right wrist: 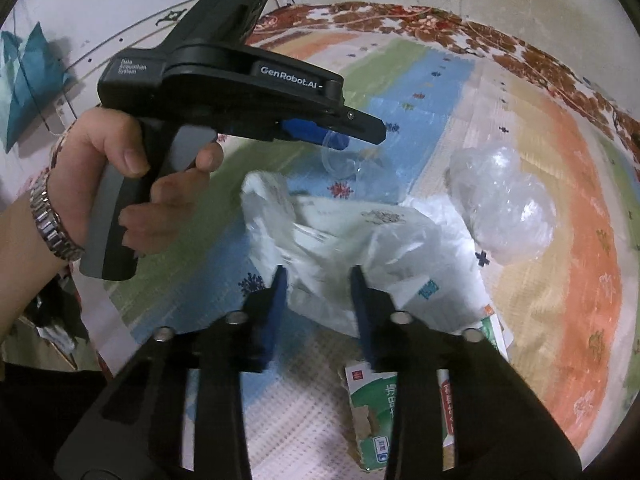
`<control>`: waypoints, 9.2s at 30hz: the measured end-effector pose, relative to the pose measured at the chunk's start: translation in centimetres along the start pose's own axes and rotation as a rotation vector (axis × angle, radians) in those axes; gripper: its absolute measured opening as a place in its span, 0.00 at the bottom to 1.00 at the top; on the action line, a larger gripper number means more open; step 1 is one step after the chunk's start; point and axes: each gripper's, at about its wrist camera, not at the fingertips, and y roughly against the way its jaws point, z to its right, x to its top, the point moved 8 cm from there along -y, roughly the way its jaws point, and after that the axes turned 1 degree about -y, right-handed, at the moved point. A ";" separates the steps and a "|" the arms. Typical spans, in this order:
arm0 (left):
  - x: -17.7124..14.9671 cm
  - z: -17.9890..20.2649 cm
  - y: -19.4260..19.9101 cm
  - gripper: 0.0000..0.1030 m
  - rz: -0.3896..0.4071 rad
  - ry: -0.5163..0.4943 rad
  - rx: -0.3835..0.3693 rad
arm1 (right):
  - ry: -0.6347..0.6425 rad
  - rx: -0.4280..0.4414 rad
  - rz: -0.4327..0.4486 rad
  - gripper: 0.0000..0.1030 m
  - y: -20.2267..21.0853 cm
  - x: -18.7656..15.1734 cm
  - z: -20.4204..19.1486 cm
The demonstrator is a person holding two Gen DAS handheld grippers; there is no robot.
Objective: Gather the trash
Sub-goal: 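Grasp the clear plastic cup with the left tool while the right tool grasps the white printed bag, then lift the cup and bag and carry both tools over the bin, then open both tools to drop the cup and bag into the bin, then move both open tools back toward the two boxes on the bed, then grasp the blue-white mask box with the left tool while the right tool grasps the green eye-drop box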
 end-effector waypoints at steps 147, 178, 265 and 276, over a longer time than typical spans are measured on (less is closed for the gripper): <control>-34.7 15.3 20.1 0.43 0.020 0.172 0.218 | -0.532 -0.060 -0.116 0.32 16.5 -26.6 -10.1; -21.6 11.0 19.4 0.94 0.078 0.114 0.420 | -0.469 -0.156 -0.001 0.89 18.9 -17.1 -4.3; -7.3 1.3 -0.3 0.04 -0.038 0.068 0.017 | -0.734 -0.325 -0.181 0.75 -0.4 -6.7 10.4; -7.2 0.1 4.8 0.01 0.034 0.105 0.100 | -0.650 -0.308 -0.151 0.70 2.0 -5.8 10.3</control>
